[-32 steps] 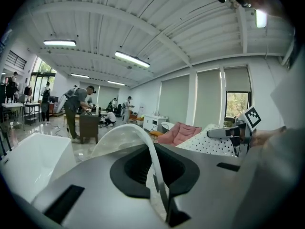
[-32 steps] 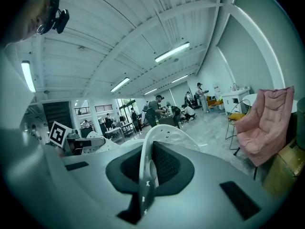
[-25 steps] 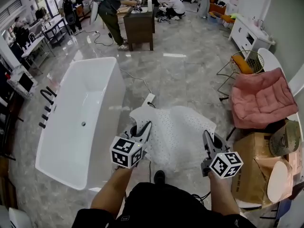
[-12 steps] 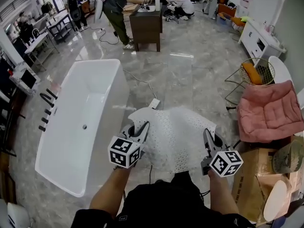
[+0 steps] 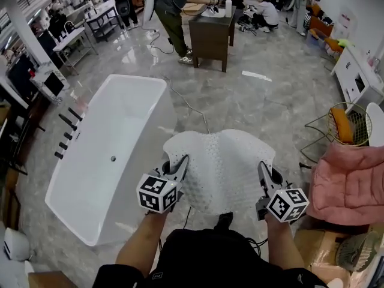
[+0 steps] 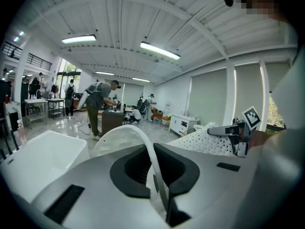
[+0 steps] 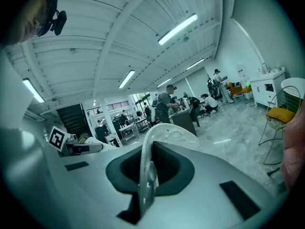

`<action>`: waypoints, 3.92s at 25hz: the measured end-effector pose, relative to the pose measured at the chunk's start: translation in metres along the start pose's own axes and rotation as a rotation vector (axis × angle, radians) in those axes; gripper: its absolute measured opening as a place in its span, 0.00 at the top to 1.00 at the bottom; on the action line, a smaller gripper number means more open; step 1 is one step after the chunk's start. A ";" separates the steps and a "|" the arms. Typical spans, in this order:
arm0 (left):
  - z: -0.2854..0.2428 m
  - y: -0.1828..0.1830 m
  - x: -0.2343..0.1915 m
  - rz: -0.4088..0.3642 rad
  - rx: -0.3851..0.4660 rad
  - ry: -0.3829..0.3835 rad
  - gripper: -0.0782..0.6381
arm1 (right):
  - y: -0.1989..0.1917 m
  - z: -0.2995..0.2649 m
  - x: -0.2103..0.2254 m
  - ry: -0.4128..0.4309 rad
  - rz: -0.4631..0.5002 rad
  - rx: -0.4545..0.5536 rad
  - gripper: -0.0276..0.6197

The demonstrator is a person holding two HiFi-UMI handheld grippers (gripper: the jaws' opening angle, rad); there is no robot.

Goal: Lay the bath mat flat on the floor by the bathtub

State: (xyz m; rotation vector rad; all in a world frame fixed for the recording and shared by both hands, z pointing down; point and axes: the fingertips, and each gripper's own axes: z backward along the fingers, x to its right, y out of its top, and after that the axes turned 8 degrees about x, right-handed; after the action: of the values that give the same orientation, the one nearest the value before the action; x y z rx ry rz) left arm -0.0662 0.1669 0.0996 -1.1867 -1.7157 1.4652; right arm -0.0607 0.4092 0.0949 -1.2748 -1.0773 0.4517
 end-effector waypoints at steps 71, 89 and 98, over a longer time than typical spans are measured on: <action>0.056 -0.125 -0.261 0.550 0.080 1.141 0.86 | -0.172 -0.454 -0.204 1.086 0.231 -0.766 0.92; 0.062 -0.313 -0.308 0.721 -0.049 1.228 0.86 | -0.378 -0.482 -0.172 1.028 0.344 -1.005 0.92; 0.048 -0.427 -0.304 0.769 -0.132 1.223 0.86 | -0.489 -0.473 -0.129 1.030 0.396 -1.080 0.92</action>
State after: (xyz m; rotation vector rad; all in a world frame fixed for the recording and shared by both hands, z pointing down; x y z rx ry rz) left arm -0.0839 -0.1263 0.5368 -2.2820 -0.5029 0.5836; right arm 0.1410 -0.0911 0.5299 -2.2916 -0.0874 -0.5987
